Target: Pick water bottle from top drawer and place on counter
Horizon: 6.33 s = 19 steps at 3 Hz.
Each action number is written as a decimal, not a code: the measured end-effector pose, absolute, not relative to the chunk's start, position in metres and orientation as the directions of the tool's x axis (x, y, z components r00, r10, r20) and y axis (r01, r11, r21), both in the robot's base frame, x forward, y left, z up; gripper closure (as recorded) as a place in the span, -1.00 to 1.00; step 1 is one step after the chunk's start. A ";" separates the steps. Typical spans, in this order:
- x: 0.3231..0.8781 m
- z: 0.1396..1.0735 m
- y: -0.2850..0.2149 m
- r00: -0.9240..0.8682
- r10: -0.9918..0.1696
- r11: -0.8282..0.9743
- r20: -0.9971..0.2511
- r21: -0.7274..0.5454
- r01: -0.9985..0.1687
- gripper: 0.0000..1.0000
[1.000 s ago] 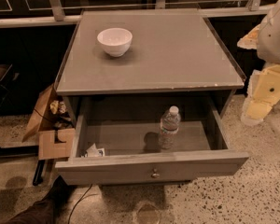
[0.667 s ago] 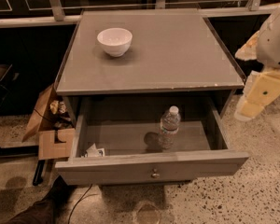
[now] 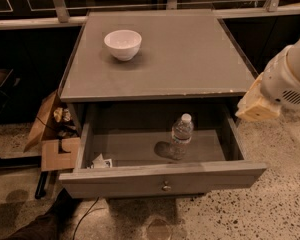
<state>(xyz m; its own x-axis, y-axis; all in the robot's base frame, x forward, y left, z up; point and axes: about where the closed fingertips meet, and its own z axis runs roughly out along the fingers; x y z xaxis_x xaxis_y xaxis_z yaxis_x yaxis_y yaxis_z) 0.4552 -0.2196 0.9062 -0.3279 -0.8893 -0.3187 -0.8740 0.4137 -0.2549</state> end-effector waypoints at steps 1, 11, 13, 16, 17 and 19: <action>0.470 0.862 -0.219 -0.354 -0.857 0.466 -0.373 -0.269 -0.843 0.77; 0.522 0.753 -0.205 -0.443 -0.634 0.608 -0.634 -0.055 -0.792 -0.51; 0.524 0.745 -0.169 -0.362 -0.558 0.562 -0.747 -0.019 -0.827 -0.62; 0.543 0.738 -0.143 -0.239 -0.497 0.521 -0.834 -0.066 -0.851 -0.56; 0.549 0.714 -0.133 -0.243 -0.504 0.512 -0.828 -0.060 -0.857 -0.56; 0.560 0.705 -0.117 -0.230 -0.490 0.506 -0.841 -0.059 -0.860 -0.56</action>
Offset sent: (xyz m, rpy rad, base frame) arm 0.0983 -0.0009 -0.1196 0.2583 -0.2241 -0.1636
